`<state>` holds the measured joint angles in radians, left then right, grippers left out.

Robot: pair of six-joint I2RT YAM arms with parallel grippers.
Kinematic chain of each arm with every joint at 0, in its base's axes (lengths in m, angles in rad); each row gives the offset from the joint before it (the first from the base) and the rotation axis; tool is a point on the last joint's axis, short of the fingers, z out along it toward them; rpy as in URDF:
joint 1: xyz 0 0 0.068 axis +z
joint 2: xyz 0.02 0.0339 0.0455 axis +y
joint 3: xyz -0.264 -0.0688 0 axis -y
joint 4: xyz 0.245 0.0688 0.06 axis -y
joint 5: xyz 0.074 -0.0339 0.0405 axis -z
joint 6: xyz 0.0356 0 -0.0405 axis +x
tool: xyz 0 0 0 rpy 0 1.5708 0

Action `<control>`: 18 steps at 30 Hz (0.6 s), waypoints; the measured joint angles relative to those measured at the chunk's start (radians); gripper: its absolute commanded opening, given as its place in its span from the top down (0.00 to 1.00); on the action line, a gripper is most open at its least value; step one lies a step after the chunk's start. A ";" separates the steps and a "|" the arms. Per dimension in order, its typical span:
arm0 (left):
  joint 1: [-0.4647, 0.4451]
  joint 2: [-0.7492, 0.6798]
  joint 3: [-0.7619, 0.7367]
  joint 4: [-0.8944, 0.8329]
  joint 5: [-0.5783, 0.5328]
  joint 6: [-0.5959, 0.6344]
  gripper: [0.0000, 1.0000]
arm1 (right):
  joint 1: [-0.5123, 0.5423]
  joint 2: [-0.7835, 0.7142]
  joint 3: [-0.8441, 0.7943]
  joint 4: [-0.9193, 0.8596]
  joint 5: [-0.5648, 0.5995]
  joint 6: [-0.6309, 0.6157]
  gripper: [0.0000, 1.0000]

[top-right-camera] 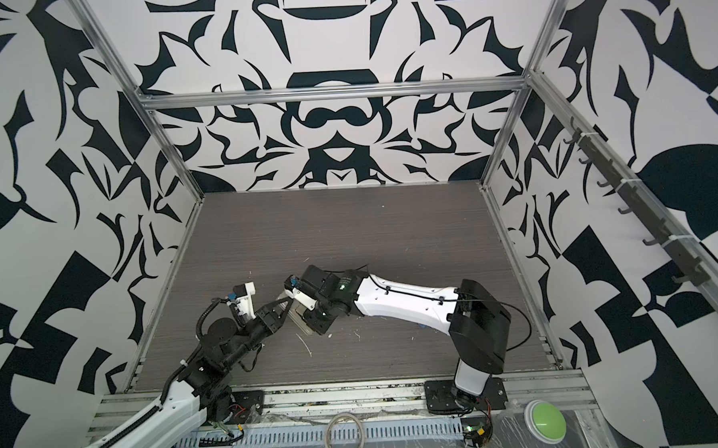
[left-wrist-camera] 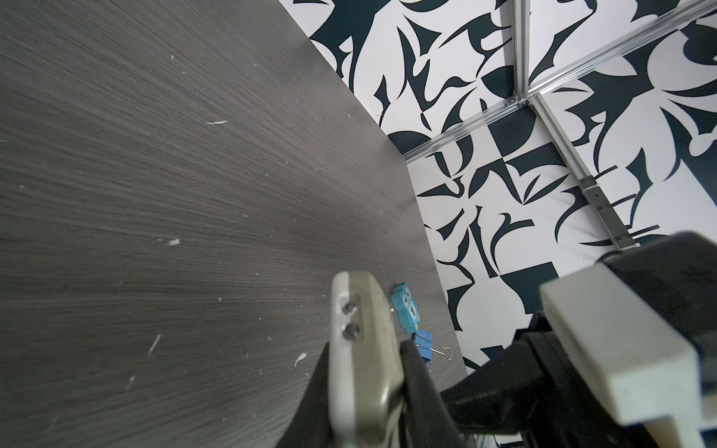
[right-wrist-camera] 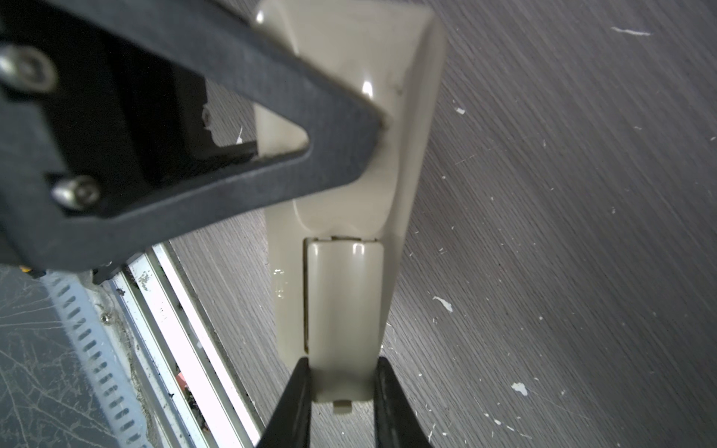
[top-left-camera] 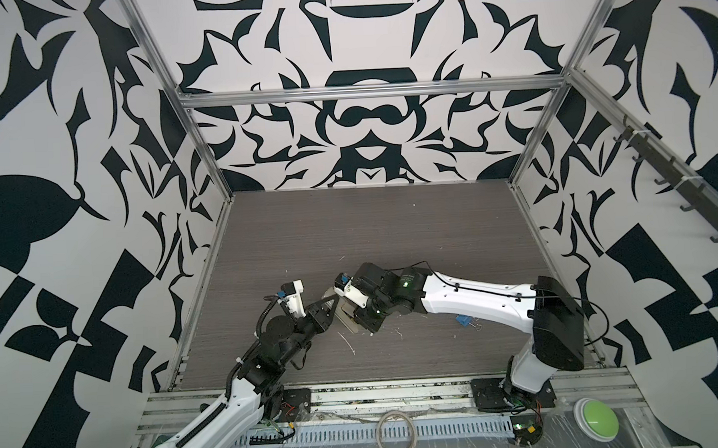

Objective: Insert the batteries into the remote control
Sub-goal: 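Slide the beige cover over the battery compartment with the right gripper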

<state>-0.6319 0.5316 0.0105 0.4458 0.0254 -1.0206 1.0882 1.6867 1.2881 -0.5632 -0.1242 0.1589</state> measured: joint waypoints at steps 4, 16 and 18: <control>0.000 0.000 0.000 0.000 0.000 0.000 1.00 | 0.000 0.003 0.002 0.003 -0.006 0.001 1.00; 0.002 0.000 0.000 0.000 -0.002 0.000 1.00 | 0.000 0.026 0.016 0.000 -0.018 0.001 1.00; 0.004 0.000 0.000 0.000 -0.003 0.000 1.00 | 0.000 0.033 0.023 -0.002 -0.019 0.001 1.00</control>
<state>-0.6281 0.5312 0.0101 0.4454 0.0227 -1.0210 1.0885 1.7199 1.3109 -0.5655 -0.1429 0.1596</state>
